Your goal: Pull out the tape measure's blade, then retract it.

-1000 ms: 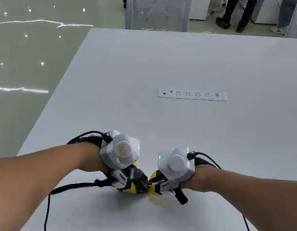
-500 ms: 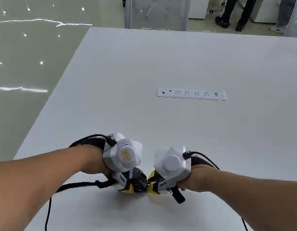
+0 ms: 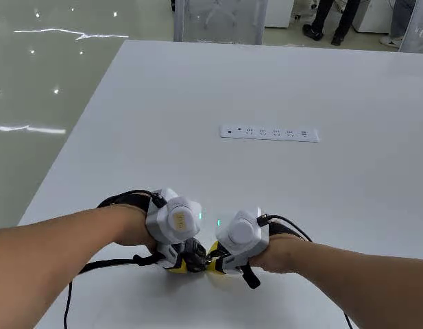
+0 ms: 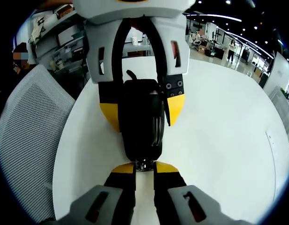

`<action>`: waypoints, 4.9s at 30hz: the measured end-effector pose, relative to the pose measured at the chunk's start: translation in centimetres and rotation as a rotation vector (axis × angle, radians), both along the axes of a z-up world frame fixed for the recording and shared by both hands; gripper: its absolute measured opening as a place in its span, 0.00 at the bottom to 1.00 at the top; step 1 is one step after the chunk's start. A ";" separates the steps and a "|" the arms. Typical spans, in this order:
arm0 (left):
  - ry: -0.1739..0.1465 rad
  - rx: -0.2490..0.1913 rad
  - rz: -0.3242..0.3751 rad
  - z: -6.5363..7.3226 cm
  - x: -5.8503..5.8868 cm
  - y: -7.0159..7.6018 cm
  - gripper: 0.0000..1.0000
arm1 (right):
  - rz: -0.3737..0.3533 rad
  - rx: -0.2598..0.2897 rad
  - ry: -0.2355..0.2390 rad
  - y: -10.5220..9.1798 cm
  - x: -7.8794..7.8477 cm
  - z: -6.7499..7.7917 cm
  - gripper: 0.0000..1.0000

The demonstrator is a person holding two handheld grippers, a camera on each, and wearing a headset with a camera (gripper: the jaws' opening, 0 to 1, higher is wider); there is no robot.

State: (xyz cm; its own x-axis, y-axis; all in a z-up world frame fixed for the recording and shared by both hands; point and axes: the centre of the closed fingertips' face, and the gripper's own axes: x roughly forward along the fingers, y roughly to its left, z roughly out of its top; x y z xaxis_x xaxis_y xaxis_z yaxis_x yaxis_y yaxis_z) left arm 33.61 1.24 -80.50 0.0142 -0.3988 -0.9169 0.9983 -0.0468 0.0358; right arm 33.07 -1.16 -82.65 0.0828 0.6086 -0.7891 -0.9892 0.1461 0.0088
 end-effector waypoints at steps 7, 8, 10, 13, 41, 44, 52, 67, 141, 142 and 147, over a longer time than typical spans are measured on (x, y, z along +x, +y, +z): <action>-0.003 -0.026 0.002 0.0 0.0 0.1 0.35 | -0.007 0.010 0.003 0.1 -0.1 0.2 0.12; -0.002 -0.029 0.003 0.1 0.0 0.1 0.35 | -0.006 0.009 0.000 0.0 0.0 0.2 0.12; 0.000 -0.035 0.008 0.1 0.1 0.1 0.35 | -0.006 0.007 -0.003 -0.2 0.0 0.3 0.12; 0.002 -0.039 0.016 0.1 0.1 0.1 0.35 | -0.012 0.005 0.000 -0.6 0.2 0.4 0.12; 0.012 -0.040 0.016 0.0 0.0 0.0 0.36 | -0.046 -0.021 0.015 -4.1 -0.2 0.4 0.12; 0.014 -0.040 0.018 0.0 0.0 -0.1 0.36 | -0.056 -0.022 0.020 -4.6 -0.3 0.4 0.12; 0.018 -0.041 0.020 0.0 0.0 -0.1 0.36 | -0.066 -0.027 0.018 -5.6 -0.2 0.4 0.12; 0.017 -0.039 0.020 -0.2 0.0 -0.1 0.36 | -0.092 -0.035 0.027 -7.5 -0.5 0.1 0.12; 0.017 -0.049 0.025 -0.2 0.1 -0.3 0.36 | -0.188 -0.069 0.043 -15.1 -1.0 -0.1 0.12; 0.017 -0.049 0.025 -0.2 0.1 -0.3 0.36 | -0.190 -0.069 0.044 -15.2 -1.0 -0.1 0.12; 0.018 -0.050 0.025 -0.2 0.0 -0.4 0.36 | -0.193 -0.071 0.043 -15.5 -1.1 -0.1 0.12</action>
State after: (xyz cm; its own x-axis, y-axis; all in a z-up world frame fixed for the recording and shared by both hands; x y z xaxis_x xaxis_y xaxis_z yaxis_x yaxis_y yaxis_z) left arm 33.66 0.89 -80.72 0.0087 -0.4436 -0.8962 0.9996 -0.0201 0.0196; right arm 31.97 -16.70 -82.80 0.1579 0.5277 -0.8346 -0.9416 0.3349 0.0336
